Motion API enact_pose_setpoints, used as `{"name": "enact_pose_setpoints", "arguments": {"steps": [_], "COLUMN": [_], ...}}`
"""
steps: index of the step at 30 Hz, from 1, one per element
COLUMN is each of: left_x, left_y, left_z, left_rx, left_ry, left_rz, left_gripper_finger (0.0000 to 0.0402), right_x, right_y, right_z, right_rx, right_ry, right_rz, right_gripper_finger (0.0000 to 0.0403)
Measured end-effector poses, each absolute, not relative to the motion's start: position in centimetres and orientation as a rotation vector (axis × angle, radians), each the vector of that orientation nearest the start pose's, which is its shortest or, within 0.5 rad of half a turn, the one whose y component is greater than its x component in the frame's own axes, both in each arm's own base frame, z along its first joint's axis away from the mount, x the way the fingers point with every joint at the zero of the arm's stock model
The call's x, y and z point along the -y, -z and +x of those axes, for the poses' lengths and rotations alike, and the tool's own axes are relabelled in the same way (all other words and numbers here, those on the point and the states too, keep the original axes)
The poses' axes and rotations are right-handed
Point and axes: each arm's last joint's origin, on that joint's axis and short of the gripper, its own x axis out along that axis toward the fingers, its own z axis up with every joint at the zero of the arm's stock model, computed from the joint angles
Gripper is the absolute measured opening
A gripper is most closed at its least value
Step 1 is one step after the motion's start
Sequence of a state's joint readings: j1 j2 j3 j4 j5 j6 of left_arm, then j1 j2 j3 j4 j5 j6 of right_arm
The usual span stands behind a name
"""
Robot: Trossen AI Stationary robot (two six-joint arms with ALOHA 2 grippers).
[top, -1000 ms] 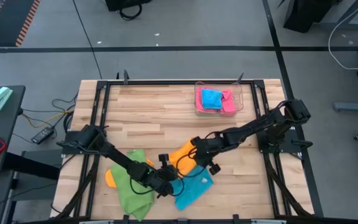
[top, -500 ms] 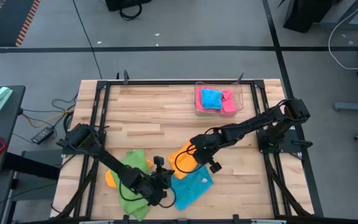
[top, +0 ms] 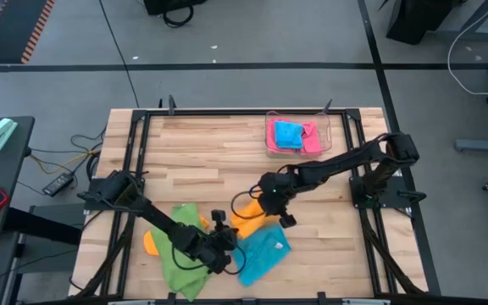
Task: Fold microfiber towels
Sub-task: Fold the right yellow towel
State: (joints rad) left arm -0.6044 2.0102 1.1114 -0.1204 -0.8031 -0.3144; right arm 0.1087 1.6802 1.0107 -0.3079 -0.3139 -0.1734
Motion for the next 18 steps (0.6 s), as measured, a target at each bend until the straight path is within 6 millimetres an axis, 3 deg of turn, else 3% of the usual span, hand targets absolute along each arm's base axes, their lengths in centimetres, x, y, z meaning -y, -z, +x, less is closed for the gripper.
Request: {"name": "enact_pose_setpoints", "arguments": {"steps": [9,18], "left_x": [20.2,20.4], "left_y": [-11.4,-11.6], "left_z": [32.2,31.6], "left_rx": [-0.723,-0.732], "left_ry": [-0.262,-0.268], "left_rz": [0.414,0.502], "left_gripper_finger": [0.0020,0.0013], "right_x": [-3.2,-2.3], "right_y": [-15.7,-15.5], "right_z": [34.1,34.5], "right_rx": [-0.969,-0.944], "right_ry": [-0.473,-0.471], "right_rz": [0.026,-0.002], "right_gripper_finger": [0.0019,0.0019]}}
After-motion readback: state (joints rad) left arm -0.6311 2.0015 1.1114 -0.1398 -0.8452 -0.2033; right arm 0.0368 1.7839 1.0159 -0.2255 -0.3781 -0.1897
